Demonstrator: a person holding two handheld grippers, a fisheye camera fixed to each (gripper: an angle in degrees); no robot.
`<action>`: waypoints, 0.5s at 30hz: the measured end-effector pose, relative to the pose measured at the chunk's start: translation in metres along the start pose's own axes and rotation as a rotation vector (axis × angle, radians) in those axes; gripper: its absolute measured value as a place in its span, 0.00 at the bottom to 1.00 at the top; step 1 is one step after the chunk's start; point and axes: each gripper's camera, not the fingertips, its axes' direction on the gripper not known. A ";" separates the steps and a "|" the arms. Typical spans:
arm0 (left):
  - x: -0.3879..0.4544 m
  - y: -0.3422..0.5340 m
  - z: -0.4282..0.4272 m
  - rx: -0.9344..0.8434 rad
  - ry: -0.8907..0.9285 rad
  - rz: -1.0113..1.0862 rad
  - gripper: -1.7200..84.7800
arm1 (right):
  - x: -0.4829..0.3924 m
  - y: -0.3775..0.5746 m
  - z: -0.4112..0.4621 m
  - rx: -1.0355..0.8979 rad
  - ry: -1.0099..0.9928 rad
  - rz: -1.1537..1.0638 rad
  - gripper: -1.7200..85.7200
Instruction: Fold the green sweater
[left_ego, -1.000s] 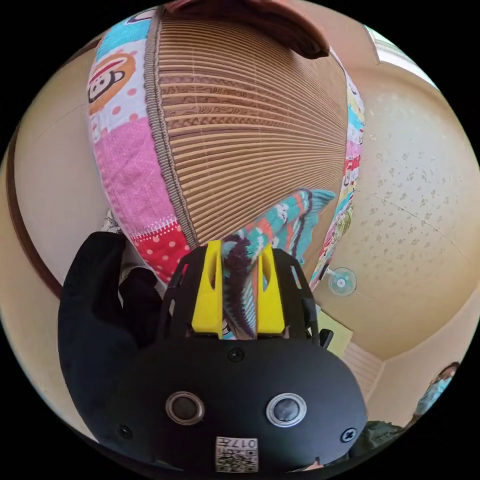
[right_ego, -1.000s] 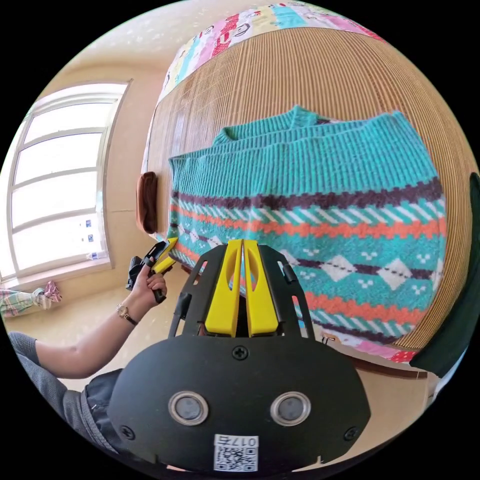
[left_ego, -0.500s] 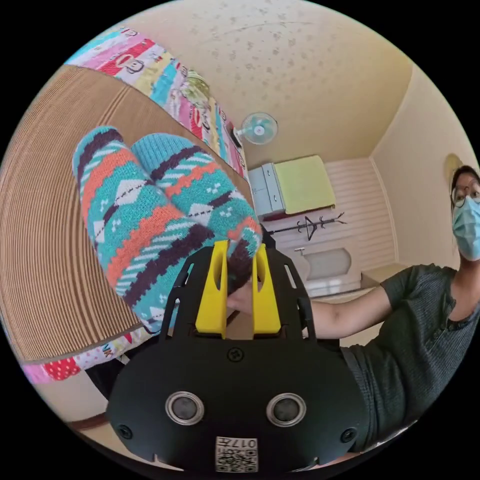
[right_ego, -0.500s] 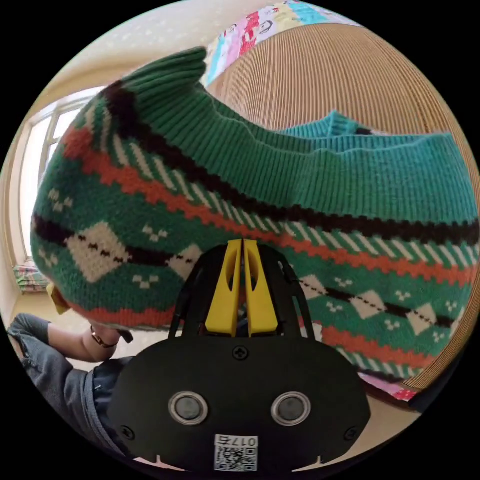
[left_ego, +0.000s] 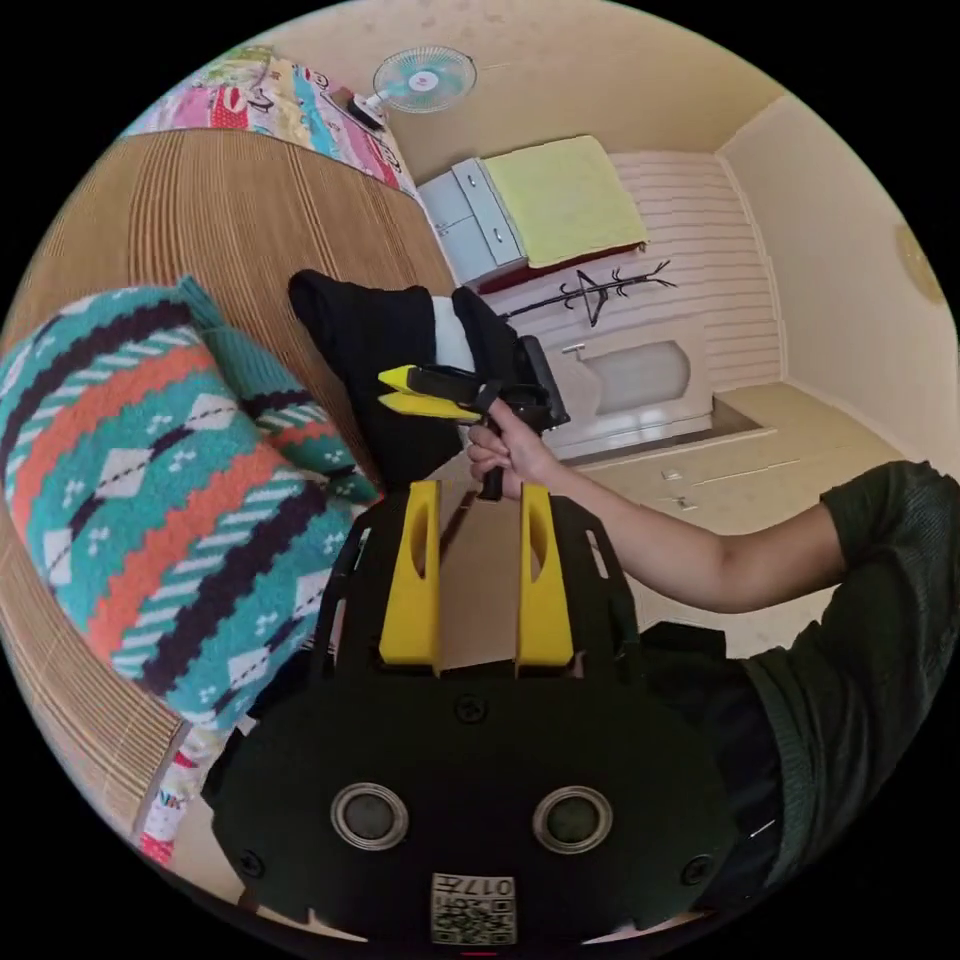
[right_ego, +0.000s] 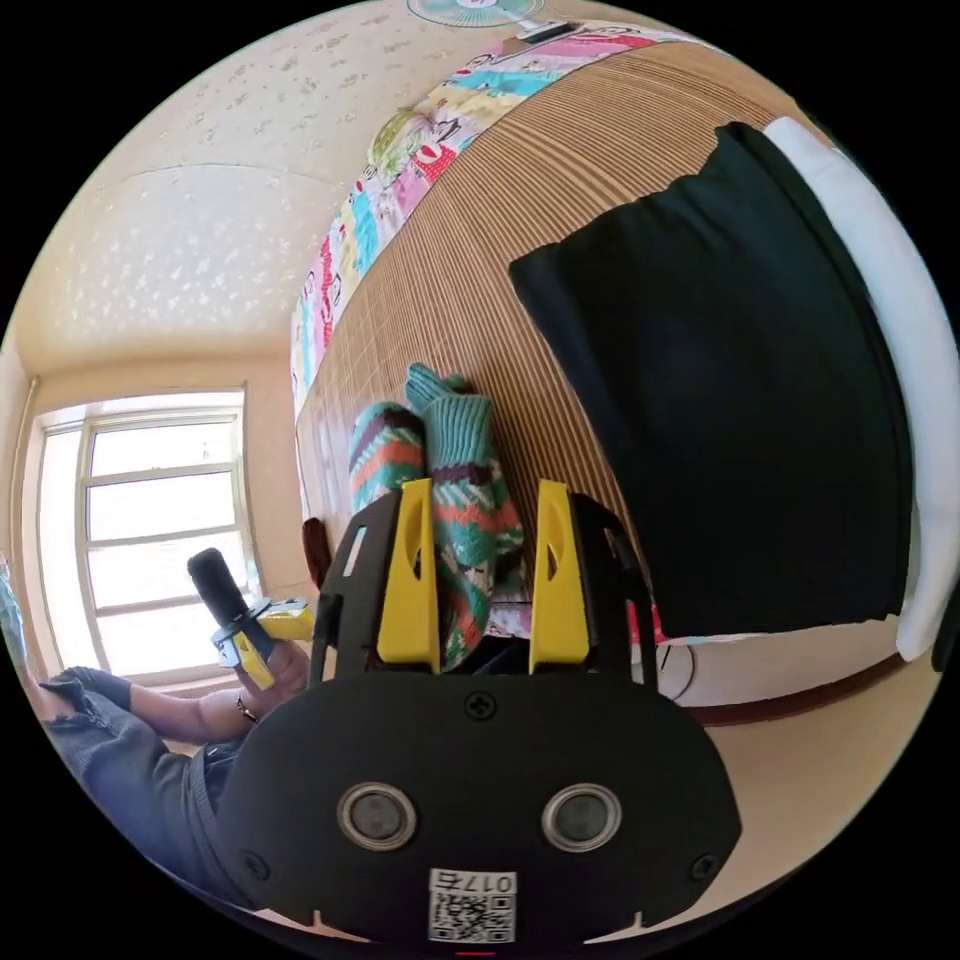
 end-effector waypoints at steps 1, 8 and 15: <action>-0.006 0.006 -0.013 0.032 -0.061 -0.037 0.18 | 0.001 -0.009 0.015 -0.050 -0.024 -0.019 0.25; -0.168 0.047 -0.058 0.140 -0.151 -0.548 0.28 | 0.028 -0.060 0.097 -0.292 -0.106 -0.062 0.34; -0.245 0.056 0.000 0.127 0.245 -0.636 0.24 | 0.036 -0.050 0.136 -0.460 -0.136 -0.028 0.24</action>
